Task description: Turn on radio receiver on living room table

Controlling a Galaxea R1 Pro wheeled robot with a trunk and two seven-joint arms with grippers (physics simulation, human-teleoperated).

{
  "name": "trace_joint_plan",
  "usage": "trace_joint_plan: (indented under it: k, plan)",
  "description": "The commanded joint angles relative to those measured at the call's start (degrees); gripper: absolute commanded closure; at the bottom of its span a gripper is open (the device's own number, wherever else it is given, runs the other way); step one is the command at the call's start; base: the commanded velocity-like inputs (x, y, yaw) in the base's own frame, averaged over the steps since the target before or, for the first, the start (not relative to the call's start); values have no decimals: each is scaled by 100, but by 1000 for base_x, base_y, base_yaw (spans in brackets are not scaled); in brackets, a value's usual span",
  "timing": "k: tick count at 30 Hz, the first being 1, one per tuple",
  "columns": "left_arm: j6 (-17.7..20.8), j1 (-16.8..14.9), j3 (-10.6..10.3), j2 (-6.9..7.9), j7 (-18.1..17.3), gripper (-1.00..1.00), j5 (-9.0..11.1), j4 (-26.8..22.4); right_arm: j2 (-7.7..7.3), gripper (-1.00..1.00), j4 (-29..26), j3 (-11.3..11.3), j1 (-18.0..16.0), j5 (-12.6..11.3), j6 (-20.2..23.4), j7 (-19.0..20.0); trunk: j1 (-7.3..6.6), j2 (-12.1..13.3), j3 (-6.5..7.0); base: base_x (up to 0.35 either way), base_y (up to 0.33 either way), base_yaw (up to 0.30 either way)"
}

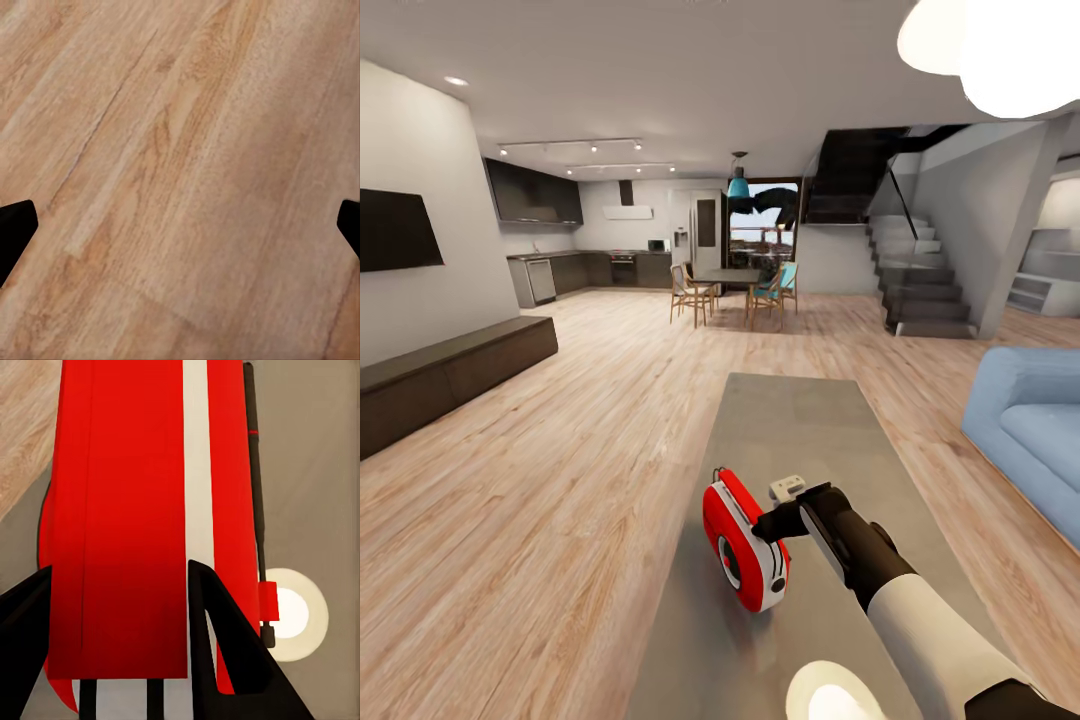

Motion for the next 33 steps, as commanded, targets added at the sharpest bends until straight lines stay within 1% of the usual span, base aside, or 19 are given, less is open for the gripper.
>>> trace_joint_plan:
  k: [1, 33]
  plan:
    - [0, 0, 0, 0, 1, -100, 0, 0, 0, 100, 0, -4, -1, -25, 3, 0, -23, 41, 19, 0, 0, 0]
    - [9, 0, 0, 18, -15, -100, -1, 7, 0, 100, -1, -1, -2, 5, 3, -3, -726, 1325, 593, 0, 0, 0]
